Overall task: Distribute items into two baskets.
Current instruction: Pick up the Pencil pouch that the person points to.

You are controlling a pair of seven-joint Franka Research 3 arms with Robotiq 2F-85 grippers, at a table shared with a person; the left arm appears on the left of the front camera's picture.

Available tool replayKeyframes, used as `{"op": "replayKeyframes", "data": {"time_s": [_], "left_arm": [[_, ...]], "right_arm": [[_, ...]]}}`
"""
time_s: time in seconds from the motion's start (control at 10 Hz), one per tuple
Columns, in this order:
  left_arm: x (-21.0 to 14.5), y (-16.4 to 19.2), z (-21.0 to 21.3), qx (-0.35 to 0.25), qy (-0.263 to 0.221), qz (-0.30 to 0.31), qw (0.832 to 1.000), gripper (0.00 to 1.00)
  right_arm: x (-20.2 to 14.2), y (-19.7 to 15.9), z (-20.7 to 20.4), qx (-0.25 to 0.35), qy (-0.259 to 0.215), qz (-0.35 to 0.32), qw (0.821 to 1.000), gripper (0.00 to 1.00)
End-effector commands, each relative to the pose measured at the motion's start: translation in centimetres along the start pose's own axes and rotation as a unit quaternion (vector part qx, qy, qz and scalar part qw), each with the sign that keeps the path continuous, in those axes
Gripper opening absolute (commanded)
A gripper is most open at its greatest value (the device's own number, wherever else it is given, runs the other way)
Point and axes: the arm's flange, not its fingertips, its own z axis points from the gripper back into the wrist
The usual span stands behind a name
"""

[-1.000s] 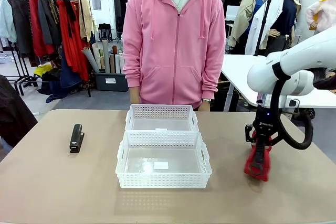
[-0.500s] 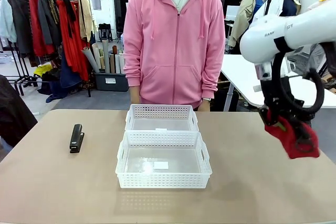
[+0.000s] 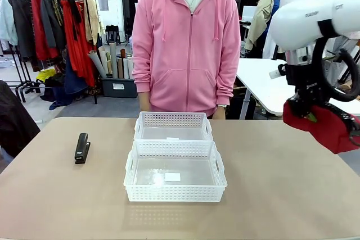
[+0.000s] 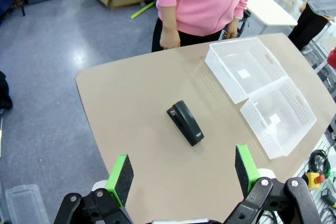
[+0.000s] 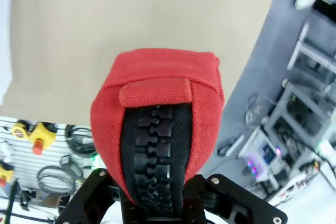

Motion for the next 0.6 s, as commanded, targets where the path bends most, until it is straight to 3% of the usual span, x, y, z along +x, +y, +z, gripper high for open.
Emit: {"op": "replayKeyframes", "data": {"time_s": [0.0, 0.3, 0.5], "left_arm": [[0.0, 0.2, 0.0, -0.008, -0.011, -0.007, 1.0, 1.0], [0.0, 0.2, 0.0, -0.008, -0.011, -0.007, 1.0, 1.0], [0.0, 0.2, 0.0, -0.008, -0.011, -0.007, 1.0, 1.0]], "right_arm": [[-3.0, -1.0, -0.2, 0.027, -0.057, 0.042, 0.997, 0.0], [-4.9, -2.6, 1.6, 0.028, -0.124, 0.106, 0.986, 0.0], [-4.2, -4.4, 2.0, 0.051, -0.13, 0.128, 0.982, 0.0]]}}
